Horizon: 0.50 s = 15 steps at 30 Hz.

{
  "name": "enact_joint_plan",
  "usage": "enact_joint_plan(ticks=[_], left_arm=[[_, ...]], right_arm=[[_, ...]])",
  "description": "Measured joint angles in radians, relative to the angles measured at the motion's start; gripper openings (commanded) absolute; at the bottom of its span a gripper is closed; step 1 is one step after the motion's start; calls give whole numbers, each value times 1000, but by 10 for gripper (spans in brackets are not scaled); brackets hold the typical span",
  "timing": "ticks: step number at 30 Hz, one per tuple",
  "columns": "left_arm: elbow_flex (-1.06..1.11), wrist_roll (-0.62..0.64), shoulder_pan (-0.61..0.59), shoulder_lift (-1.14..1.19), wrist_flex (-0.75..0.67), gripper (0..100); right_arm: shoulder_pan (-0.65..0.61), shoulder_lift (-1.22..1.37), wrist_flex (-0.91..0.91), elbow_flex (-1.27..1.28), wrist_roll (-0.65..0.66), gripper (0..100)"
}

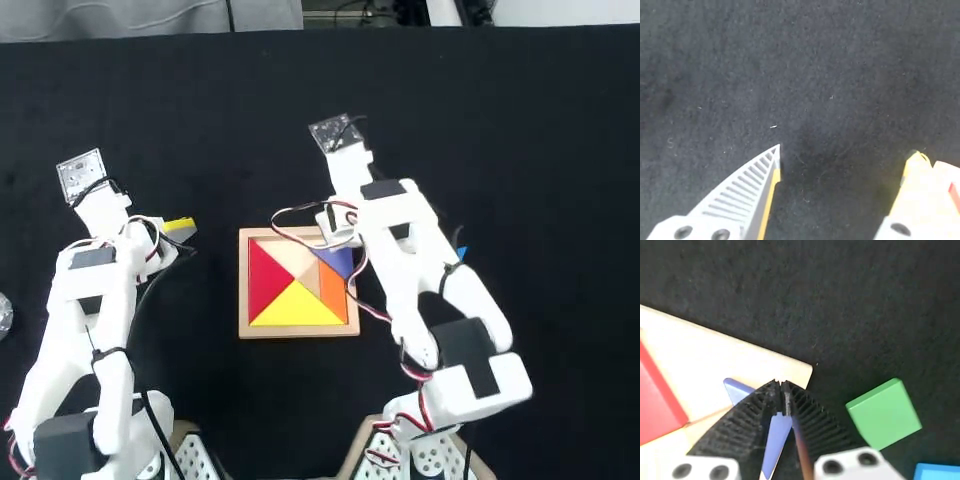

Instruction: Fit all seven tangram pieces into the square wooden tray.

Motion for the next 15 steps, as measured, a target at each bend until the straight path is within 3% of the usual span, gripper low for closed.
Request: enact_joint_plan(ticks=[15], left_arm=[[2,-2,0,0,0,371]], right_arm=[[58,-74,29,133,49,11]])
